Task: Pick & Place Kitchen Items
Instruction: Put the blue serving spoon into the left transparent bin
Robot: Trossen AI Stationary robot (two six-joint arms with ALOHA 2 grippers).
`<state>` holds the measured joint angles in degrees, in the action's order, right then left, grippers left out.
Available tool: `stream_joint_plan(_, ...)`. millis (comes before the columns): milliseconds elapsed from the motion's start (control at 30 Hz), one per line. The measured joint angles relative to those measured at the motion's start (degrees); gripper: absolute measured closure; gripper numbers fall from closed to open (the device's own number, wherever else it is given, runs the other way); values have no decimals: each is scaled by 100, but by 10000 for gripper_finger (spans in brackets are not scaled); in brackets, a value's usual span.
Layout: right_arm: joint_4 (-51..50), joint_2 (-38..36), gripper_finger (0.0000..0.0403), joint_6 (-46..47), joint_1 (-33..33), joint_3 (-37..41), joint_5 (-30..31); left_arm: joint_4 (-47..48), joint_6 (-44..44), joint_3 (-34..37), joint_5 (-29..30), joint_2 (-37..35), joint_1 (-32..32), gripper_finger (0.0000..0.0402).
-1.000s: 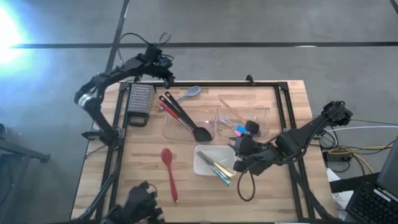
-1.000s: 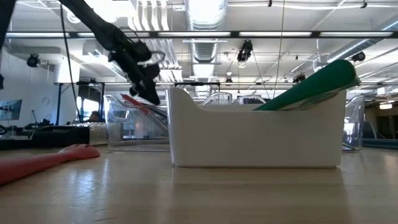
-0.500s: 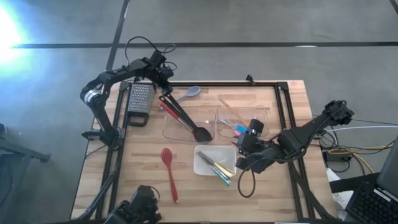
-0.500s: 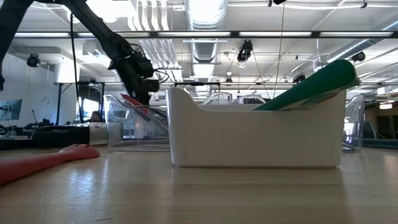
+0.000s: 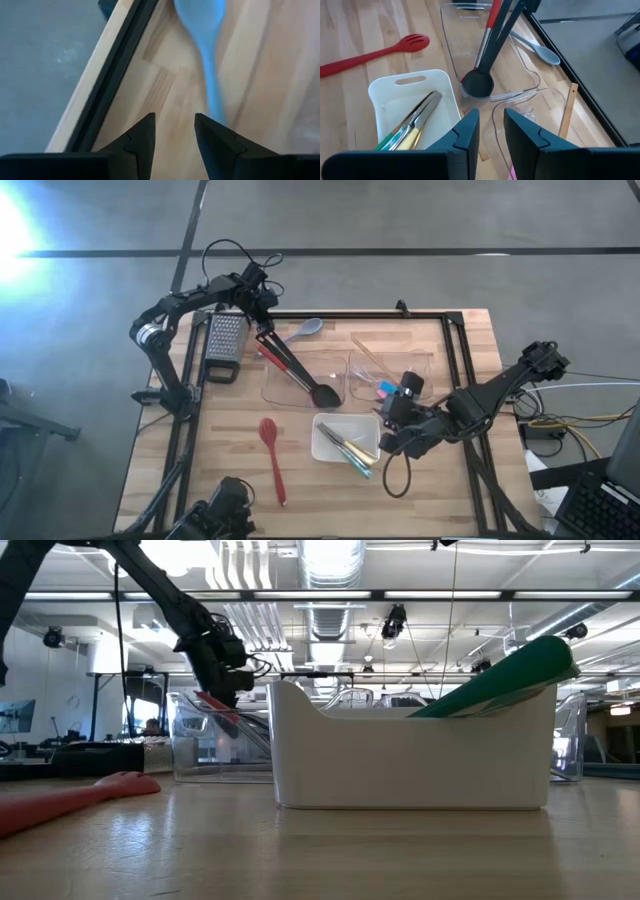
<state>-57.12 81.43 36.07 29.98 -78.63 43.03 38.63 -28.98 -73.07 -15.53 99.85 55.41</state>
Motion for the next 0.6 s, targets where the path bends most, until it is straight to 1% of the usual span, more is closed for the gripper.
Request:
stream_joint_plan(67,0,-2,320,0,0,0,0,-3,-196,26,256,31,59,261)
stream_joint_plan(133,2,-2,317,-2,0,0,-2,-204,-142,26,196,106,173,262)
stream_joint_plan(267,4,-4,310,-9,-4,0,0,-677,331,20,-737,313,368,264)
stream_joint_plan(300,6,-4,308,-12,-9,0,0,-697,359,-10,-866,370,366,264)
stream_joint_plan(367,7,-4,305,-9,-15,0,0,-675,359,-150,-896,466,314,264)
stream_joint_plan(467,10,-4,302,-11,-17,0,0,-578,402,-545,-910,563,246,266)
stream_joint_plan(600,13,-4,306,-22,-38,0,0,259,485,-1512,-801,852,64,271)
